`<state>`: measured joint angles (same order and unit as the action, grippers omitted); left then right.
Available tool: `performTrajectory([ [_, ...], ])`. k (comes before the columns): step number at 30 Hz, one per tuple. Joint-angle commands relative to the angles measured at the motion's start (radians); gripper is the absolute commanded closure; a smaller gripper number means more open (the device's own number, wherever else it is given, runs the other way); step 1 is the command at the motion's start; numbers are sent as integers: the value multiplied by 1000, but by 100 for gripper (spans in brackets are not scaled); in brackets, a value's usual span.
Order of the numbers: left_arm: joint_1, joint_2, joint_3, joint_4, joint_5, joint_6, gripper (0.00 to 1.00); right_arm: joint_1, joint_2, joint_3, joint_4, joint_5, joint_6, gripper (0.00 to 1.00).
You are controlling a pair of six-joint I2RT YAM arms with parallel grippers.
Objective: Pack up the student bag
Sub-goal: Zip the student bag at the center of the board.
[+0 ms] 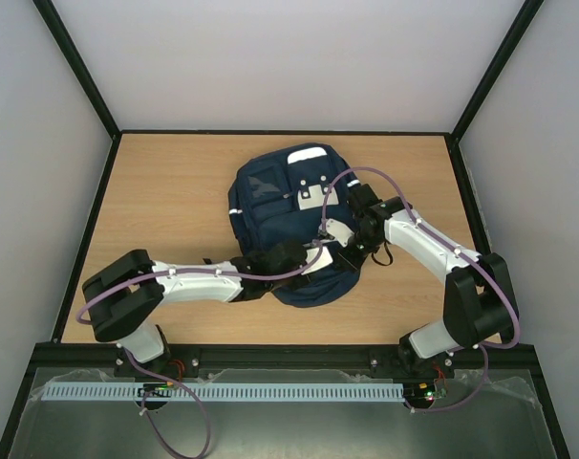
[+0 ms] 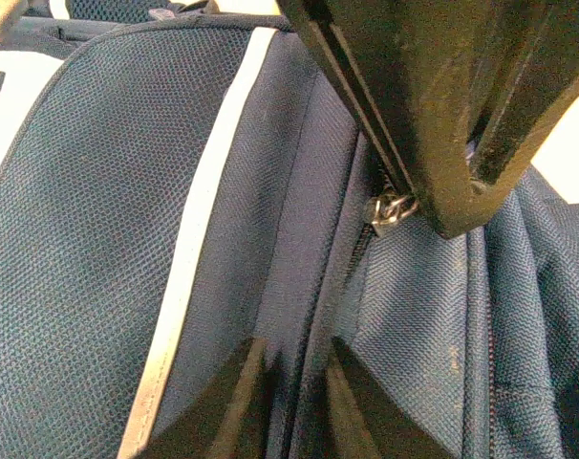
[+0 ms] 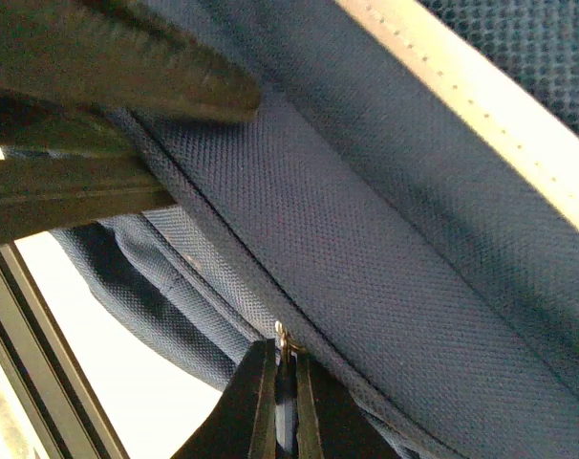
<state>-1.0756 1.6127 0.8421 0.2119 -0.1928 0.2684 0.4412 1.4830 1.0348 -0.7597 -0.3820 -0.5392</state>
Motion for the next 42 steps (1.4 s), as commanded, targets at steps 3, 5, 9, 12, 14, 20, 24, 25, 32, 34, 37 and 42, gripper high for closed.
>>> performTrajectory([
  [3,-21,-18,11,-7,-60,28,93,-15,4,-20,-43,14,-29,99],
  [5,-21,-45,-7,-18,-72,27,96,-43,5,-28,-37,43,-45,99],
  [9,-28,-88,-49,-29,-99,17,97,-127,26,-20,-64,46,-100,99],
  [12,-37,-94,-64,-29,-103,8,97,-171,36,-23,-64,67,-129,99],
  [14,-48,-93,-71,-31,-112,12,97,-189,45,-24,-66,75,-142,99],
  [20,-89,-115,-110,-16,-133,24,98,-229,67,-13,-37,120,-163,99],
  [24,-110,-137,-146,11,-134,36,98,-231,107,34,-12,134,-147,99],
  [25,-116,-143,-153,16,-132,39,98,-232,118,49,-7,127,-140,99],
  [32,-138,-156,-182,64,-120,72,98,-231,200,157,13,85,-104,98],
  [34,-138,-154,-184,63,-127,71,98,-232,211,172,11,76,-98,96],
  [37,-138,-158,-181,60,-144,59,97,-231,192,163,17,62,-94,90],
  [42,-137,-185,-112,-25,-262,-37,61,-232,69,134,-4,66,-81,63],
])
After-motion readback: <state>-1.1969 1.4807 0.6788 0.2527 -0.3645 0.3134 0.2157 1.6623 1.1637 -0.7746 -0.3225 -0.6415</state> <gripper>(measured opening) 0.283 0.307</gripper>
